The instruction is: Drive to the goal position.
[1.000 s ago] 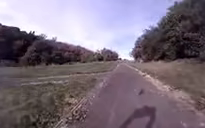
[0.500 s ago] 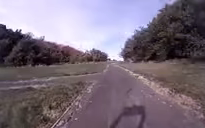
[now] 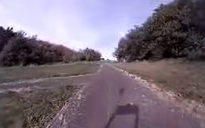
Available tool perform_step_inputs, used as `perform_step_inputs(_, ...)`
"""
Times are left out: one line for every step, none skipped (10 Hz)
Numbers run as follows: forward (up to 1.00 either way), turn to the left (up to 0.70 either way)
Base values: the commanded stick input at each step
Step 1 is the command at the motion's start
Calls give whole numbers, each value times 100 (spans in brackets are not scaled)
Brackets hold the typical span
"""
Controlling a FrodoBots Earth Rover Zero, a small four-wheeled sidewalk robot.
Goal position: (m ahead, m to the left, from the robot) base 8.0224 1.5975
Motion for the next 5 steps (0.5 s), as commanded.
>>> perform_step_inputs(85, 0)
perform_step_inputs(85, 0)
perform_step_inputs(85, 0)
perform_step_inputs(85, 0)
perform_step_inputs(85, 0)
